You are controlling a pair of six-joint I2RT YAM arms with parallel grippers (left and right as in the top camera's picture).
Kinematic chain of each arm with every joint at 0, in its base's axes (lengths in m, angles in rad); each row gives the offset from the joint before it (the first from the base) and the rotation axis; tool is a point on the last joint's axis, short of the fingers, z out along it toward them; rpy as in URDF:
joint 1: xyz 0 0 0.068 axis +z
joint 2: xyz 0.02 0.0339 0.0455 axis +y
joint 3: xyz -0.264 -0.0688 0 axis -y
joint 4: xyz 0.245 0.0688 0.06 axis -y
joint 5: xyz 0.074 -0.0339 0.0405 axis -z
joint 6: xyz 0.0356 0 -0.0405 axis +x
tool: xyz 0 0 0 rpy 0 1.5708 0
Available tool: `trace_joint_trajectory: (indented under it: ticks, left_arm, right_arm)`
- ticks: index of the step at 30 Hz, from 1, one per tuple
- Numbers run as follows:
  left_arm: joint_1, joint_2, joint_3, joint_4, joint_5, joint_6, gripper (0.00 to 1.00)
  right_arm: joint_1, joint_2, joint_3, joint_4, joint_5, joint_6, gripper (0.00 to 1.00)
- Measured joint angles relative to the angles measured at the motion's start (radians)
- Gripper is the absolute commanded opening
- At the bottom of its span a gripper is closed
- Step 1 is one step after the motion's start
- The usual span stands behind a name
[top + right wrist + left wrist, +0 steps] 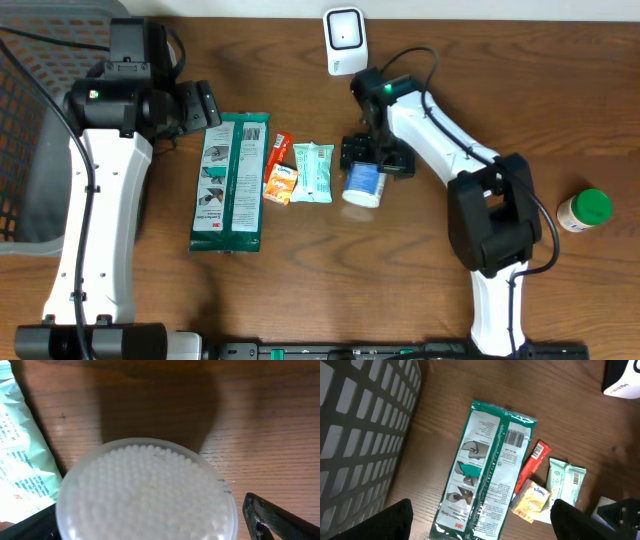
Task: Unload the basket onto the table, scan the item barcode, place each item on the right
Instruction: 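Lower the right gripper onto the white cotton-swab tub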
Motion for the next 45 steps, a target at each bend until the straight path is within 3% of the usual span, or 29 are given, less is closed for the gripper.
trace_joint_trajectory:
  ticks: [12, 45]
  left_arm:
    - [0.0, 0.0, 0.0, 0.0, 0.0, 0.0, 0.88]
    - [0.0, 0.0, 0.0, 0.0, 0.0, 0.0, 0.88]
  right_arm:
    - [-0.081, 0.0, 0.005, -0.001, -0.132, -0.009, 0.99]
    - [-0.08, 0.0, 0.005, -0.022, -0.145, -0.009, 0.99]
